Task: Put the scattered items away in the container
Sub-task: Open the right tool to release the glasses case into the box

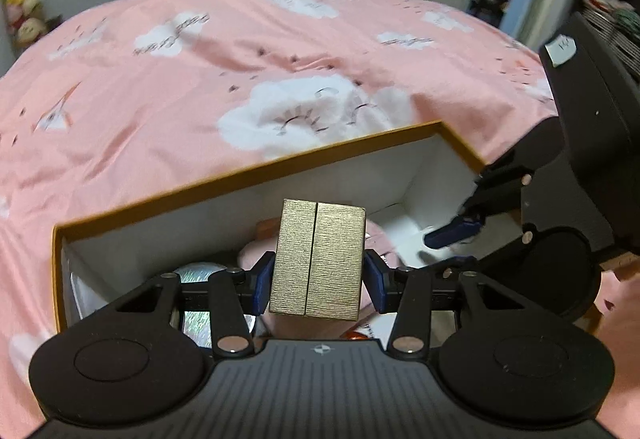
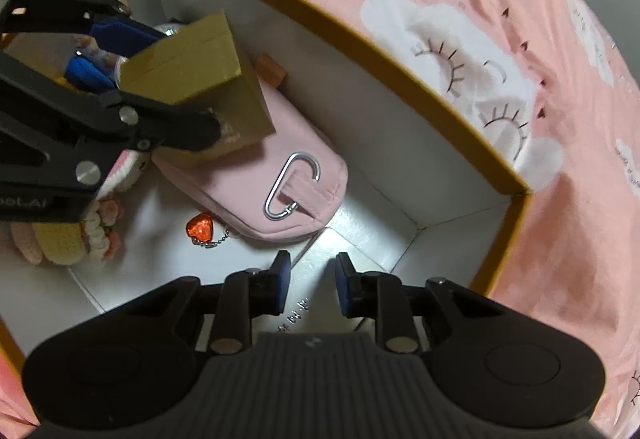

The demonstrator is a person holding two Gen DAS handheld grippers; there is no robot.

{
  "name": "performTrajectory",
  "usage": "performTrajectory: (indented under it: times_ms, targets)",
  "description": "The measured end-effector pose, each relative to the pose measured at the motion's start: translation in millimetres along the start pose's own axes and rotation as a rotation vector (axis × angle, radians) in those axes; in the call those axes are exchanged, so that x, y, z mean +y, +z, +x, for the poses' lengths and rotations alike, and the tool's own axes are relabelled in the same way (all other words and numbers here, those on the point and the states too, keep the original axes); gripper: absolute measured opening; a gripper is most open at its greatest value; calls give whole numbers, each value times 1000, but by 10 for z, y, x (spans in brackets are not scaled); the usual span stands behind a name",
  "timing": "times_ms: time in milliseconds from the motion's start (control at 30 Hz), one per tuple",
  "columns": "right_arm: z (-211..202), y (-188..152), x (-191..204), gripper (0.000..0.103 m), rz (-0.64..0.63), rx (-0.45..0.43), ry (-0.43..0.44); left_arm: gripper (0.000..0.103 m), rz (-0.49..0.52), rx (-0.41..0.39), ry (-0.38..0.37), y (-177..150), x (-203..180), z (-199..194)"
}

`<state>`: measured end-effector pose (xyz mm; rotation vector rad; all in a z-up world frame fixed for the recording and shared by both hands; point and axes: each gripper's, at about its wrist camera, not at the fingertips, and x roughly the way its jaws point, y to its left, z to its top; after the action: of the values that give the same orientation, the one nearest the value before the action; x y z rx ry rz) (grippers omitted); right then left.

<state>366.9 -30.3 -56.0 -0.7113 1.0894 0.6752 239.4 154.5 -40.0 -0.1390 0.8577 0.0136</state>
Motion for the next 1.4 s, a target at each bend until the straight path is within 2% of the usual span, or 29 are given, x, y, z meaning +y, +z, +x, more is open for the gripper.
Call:
performTrajectory:
  times_ms: [100, 400, 500, 633, 733, 833, 967, 1200, 1267, 1400]
  targets:
    - [-148, -26, 22, 34, -39, -38, -19, 53, 89, -22, -9, 60, -113, -20]
    - [-545, -195, -120, 34, -128, -135, -94, 53, 376, -19, -70, 300, -412, 169]
    - [-642, -234, -198, 34, -145, -159, -79, 53, 441, -6, -96, 400, -504, 283]
    - [-690, -278, -100, 33, -189, -159, -114, 51, 543, 35, -106, 468, -640, 462]
    - [-683, -349, -129, 33, -172, -143, -113, 51, 605, 57, -123, 462, -710, 589]
    - [-668, -456, -283, 33, -136, -141, -103, 51, 645, 63, -146, 452, -763, 687]
    - [-754, -613, -271, 33, -107, -145, -99, 51, 692, 63, -176, 440, -819, 817]
    - [-698, -587, -342, 33, -104, -149, -97, 52, 721, 61, -215, 418, -810, 907]
    - [-668, -570, -346, 33, -104, -148, -96, 53, 739, 52, -214, 399, -812, 890]
    - [-656, -545, -340, 33, -102, -146, -102, 57, 779, 23, -165, 372, -858, 834]
